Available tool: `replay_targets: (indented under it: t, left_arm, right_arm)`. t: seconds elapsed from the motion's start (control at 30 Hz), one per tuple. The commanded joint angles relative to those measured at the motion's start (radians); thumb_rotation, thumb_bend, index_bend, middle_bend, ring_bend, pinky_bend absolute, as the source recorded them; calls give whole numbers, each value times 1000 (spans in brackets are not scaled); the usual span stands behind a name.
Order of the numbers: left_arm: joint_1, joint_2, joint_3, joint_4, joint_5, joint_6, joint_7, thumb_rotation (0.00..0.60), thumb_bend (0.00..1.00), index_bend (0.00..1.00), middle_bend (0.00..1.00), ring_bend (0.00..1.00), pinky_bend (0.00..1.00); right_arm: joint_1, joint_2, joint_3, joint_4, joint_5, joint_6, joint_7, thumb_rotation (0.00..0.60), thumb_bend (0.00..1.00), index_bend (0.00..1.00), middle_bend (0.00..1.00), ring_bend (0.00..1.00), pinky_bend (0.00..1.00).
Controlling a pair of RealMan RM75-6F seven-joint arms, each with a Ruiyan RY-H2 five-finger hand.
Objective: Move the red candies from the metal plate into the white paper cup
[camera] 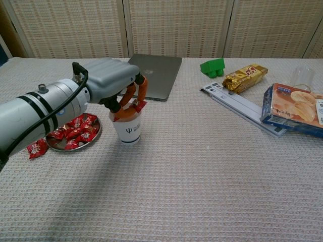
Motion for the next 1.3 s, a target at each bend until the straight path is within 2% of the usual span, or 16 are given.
replay_targets:
  t: [0.03, 0.33, 0.6, 0.83, 0.93, 1.0, 1.1, 1.2, 1.3]
  left_arm:
    - [-5, -2, -4, 3, 0, -2, -7, 600, 663, 555, 680, 787, 1000]
    - [-33, -40, -18, 63, 10, -18, -55, 600, 665, 551, 680, 783, 1000]
    - [1, 5, 32, 22, 22, 1, -55, 600, 660, 535, 677, 783, 1000]
    - [13, 27, 45, 12, 14, 5, -46, 600, 621, 504, 638, 784, 1000]
    - [13, 32, 47, 9, 10, 1, -42, 600, 578, 441, 564, 783, 1000]
    - [11, 55, 58, -16, -17, -29, -26, 600, 531, 337, 460, 783, 1000]
    - [9, 69, 57, -43, -33, -32, -16, 600, 497, 234, 364, 783, 1000]
    - [8, 72, 58, -53, -30, -28, -18, 600, 484, 169, 314, 783, 1000]
    - [8, 81, 60, -69, -29, -19, -13, 600, 483, 154, 300, 783, 1000]
  right_arm:
    - [0, 0, 0, 0, 0, -1, 0, 600, 59, 0, 0, 0, 0]
    - [-2, 1, 4, 1, 6, 2, 6, 600, 60, 0, 0, 0, 0]
    - [0, 1, 1, 3, 3, -5, 3, 600, 59, 0, 0, 0, 0]
    - [-1, -2, -3, 1, -8, -2, -6, 600, 60, 0, 0, 0, 0]
    - [-1, -3, -4, -1, -10, -2, -9, 600, 60, 0, 0, 0, 0]
    - [-1, -4, -2, 0, -7, -1, -9, 600, 60, 0, 0, 0, 0]
    - [-1, -3, -3, -1, -8, -1, -8, 600, 60, 0, 0, 0, 0]
    - [-3, -2, -3, -1, -9, 3, -5, 600, 60, 0, 0, 0, 0]
    - [-4, -2, -3, 0, -10, 5, -3, 600, 60, 0, 0, 0, 0]
